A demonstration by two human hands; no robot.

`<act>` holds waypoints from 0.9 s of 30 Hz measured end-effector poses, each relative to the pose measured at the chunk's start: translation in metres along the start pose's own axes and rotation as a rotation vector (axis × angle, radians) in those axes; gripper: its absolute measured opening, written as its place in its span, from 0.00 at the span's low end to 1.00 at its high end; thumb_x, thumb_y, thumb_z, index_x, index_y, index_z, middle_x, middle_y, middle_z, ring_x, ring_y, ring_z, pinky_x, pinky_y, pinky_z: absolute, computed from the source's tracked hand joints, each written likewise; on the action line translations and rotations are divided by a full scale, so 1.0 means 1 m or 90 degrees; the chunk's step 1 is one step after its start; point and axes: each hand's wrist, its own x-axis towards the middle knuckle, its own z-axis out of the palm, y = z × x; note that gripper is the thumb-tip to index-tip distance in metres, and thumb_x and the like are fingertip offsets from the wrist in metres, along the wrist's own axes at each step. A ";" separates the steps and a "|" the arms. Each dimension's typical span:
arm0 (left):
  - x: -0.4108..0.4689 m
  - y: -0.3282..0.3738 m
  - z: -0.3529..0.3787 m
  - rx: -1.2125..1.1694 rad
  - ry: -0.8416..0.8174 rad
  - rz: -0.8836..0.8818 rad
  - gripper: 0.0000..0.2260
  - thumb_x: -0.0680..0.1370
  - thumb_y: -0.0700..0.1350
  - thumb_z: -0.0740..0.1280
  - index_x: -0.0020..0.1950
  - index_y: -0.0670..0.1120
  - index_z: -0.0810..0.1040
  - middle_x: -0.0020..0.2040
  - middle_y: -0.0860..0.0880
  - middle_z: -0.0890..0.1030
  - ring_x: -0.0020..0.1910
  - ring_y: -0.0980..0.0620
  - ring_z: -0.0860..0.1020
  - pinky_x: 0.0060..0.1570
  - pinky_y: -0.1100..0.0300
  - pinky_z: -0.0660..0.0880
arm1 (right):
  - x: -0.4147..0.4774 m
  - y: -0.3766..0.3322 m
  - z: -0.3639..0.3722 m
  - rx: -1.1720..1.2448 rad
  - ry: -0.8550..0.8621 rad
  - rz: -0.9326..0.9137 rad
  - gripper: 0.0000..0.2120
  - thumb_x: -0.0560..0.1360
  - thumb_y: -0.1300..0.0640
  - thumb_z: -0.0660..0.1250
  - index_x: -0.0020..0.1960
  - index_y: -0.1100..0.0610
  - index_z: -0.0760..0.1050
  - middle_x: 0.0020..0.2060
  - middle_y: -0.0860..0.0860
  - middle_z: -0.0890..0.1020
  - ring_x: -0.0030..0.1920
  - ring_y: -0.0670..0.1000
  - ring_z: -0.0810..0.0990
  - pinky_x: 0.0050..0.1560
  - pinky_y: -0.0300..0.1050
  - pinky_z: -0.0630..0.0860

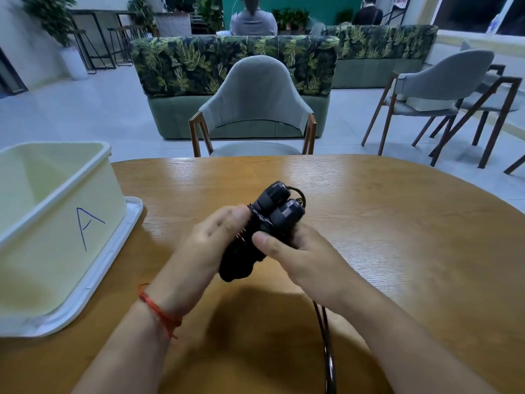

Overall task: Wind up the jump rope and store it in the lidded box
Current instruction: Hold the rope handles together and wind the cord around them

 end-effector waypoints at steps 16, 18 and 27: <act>-0.001 -0.005 0.004 0.018 0.032 0.060 0.24 0.78 0.47 0.79 0.72 0.61 0.79 0.54 0.46 0.88 0.50 0.39 0.89 0.40 0.46 0.87 | 0.001 0.003 -0.016 -0.036 0.103 0.119 0.20 0.81 0.35 0.67 0.47 0.51 0.85 0.28 0.44 0.73 0.27 0.41 0.69 0.31 0.32 0.65; 0.002 -0.012 0.004 0.296 0.157 0.177 0.28 0.78 0.50 0.79 0.75 0.64 0.75 0.53 0.55 0.87 0.47 0.49 0.86 0.46 0.57 0.85 | 0.002 0.004 -0.011 -0.011 0.100 0.186 0.19 0.84 0.36 0.66 0.54 0.50 0.86 0.29 0.44 0.70 0.27 0.44 0.65 0.30 0.38 0.63; -0.007 -0.021 0.030 0.564 0.119 0.375 0.42 0.76 0.46 0.75 0.87 0.54 0.62 0.72 0.58 0.78 0.67 0.51 0.78 0.64 0.56 0.79 | 0.002 -0.007 -0.004 0.202 0.133 0.275 0.25 0.75 0.27 0.70 0.49 0.50 0.79 0.30 0.46 0.64 0.26 0.44 0.60 0.24 0.37 0.57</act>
